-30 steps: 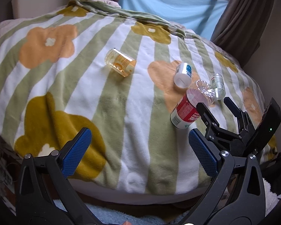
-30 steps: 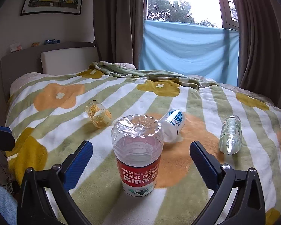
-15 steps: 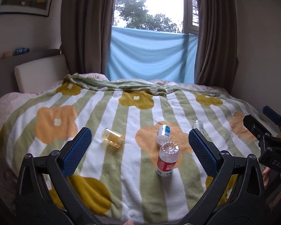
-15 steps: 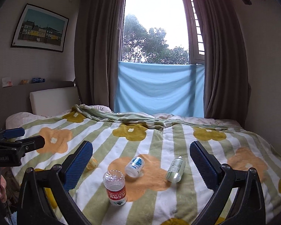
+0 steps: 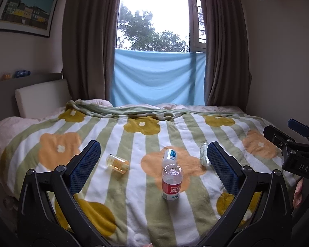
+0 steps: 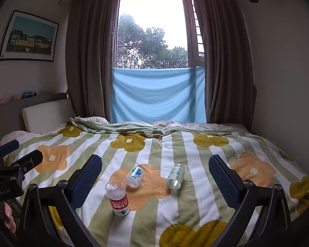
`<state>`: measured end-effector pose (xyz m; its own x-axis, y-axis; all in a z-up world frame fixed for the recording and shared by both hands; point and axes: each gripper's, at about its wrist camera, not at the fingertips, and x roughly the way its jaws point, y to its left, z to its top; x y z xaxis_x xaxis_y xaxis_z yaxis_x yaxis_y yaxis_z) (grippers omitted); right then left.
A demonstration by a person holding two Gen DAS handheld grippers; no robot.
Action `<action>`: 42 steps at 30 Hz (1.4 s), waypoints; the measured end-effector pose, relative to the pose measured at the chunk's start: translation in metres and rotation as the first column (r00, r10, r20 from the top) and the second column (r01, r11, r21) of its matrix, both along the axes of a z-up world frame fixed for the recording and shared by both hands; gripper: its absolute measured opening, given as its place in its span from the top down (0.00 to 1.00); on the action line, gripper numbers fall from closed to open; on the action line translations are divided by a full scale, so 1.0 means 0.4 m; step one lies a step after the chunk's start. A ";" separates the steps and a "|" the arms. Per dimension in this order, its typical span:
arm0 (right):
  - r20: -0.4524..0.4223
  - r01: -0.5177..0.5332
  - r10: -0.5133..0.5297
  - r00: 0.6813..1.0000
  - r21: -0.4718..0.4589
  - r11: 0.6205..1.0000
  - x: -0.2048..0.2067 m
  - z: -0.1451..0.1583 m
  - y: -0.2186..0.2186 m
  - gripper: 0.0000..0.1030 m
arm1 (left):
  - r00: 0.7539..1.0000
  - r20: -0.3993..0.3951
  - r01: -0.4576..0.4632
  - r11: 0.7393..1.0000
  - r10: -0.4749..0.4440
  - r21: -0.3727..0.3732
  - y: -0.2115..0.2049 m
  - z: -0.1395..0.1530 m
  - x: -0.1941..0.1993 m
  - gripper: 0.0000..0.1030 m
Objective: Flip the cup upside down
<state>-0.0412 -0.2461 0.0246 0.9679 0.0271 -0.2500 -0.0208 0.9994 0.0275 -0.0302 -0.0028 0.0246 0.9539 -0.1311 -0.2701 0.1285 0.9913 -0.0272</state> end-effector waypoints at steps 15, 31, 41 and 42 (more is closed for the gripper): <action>0.001 0.004 -0.004 1.000 -0.005 1.000 -0.007 0.009 0.002 0.00 | 1.000 0.013 -0.015 1.000 0.015 0.013 -0.003 -0.001 -0.017 0.00; -0.002 0.008 -0.008 1.000 -0.010 1.000 -0.011 0.013 0.006 0.00 | 1.000 -0.001 -0.018 1.000 0.018 0.008 -0.003 -0.013 -0.016 0.00; -0.008 0.012 -0.012 1.000 -0.005 1.000 -0.008 0.013 0.002 0.00 | 1.000 -0.014 -0.019 1.000 0.019 0.010 -0.004 -0.020 -0.006 0.00; -0.007 0.012 -0.012 1.000 -0.006 1.000 -0.007 0.012 0.002 0.00 | 1.000 -0.013 -0.020 1.000 0.020 0.013 -0.005 -0.020 -0.007 0.00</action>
